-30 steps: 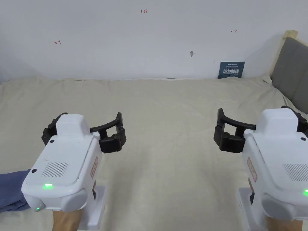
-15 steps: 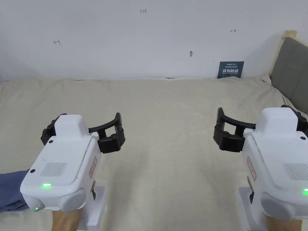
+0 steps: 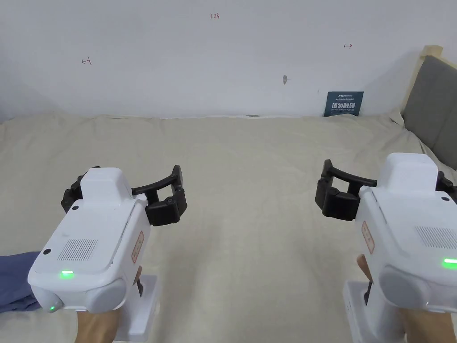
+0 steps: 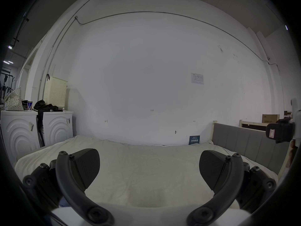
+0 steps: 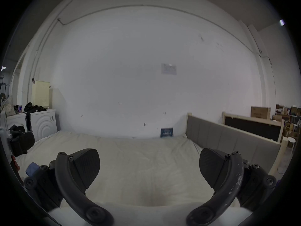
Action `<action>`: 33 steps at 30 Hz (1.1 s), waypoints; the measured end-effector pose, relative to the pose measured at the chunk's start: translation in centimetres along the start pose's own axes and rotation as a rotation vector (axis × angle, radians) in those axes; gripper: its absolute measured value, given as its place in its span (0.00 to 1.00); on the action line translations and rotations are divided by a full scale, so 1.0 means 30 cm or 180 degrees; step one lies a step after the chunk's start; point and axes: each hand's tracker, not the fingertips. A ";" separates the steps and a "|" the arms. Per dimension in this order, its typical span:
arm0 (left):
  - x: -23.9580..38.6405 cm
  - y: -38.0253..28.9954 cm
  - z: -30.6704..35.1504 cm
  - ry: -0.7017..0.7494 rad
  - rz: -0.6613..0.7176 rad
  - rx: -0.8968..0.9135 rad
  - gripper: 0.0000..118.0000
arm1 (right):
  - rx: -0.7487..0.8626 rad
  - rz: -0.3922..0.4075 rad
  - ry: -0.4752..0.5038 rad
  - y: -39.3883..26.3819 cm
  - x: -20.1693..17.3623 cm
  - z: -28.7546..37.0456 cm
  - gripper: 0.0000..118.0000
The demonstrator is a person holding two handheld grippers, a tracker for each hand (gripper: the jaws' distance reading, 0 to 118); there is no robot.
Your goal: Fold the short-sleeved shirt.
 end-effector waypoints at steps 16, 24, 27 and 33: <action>-0.019 0.023 0.000 -0.0011 0.0085 0.0021 1.00 | -0.1313 -0.0447 -0.0218 0.075 -0.001 -0.053 1.00; -0.018 0.025 0.001 -0.0020 0.0050 0.0037 1.00 | -0.1061 -0.0242 -0.0059 0.064 -0.007 -0.040 1.00; -0.019 0.026 0.002 -0.0023 0.0045 0.0039 1.00 | -0.1059 -0.0245 -0.0042 0.070 -0.003 -0.043 1.00; -0.023 0.027 0.003 -0.0013 0.0062 0.0046 1.00 | -0.0610 -0.0170 -0.0152 0.048 -0.013 -0.025 1.00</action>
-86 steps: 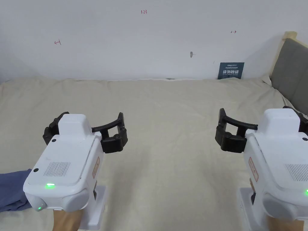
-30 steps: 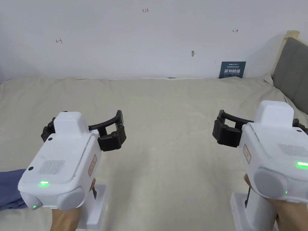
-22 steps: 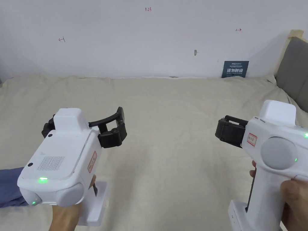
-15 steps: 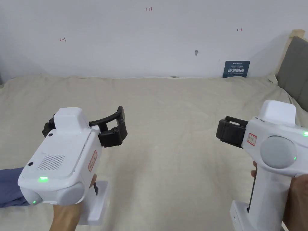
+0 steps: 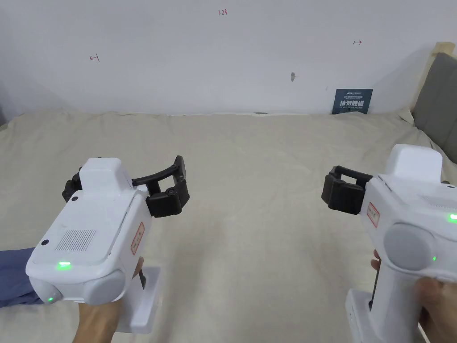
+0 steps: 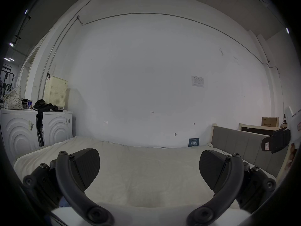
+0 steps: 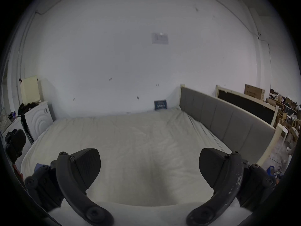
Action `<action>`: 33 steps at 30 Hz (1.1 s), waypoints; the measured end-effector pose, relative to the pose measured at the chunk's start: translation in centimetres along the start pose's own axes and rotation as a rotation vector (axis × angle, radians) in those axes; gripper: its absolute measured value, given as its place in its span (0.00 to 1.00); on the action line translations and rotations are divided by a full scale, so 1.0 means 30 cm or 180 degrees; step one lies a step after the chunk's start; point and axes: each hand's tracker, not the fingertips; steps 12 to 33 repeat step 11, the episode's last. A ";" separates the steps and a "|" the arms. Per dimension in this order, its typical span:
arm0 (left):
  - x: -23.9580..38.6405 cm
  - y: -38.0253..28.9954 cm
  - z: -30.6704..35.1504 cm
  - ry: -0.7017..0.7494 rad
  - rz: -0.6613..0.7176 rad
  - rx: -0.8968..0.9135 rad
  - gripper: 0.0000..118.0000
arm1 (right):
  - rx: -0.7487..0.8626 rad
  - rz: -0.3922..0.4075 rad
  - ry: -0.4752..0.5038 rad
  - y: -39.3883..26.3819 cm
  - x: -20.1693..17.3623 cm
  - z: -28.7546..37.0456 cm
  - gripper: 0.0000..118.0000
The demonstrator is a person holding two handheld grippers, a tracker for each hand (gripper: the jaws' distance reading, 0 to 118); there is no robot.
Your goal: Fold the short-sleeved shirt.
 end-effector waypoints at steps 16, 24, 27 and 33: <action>-0.004 0.001 0.004 0.0033 -0.0008 0.0029 1.00 | 0.0956 0.0250 0.0143 -0.058 -0.017 0.029 1.00; -0.004 0.001 0.004 0.0033 -0.0008 0.0029 1.00 | 0.0956 0.0250 0.0143 -0.058 -0.017 0.029 1.00; -0.004 0.001 0.004 0.0033 -0.0008 0.0029 1.00 | 0.0956 0.0250 0.0143 -0.058 -0.017 0.029 1.00; -0.004 0.001 0.004 0.0033 -0.0008 0.0029 1.00 | 0.0956 0.0250 0.0143 -0.058 -0.017 0.029 1.00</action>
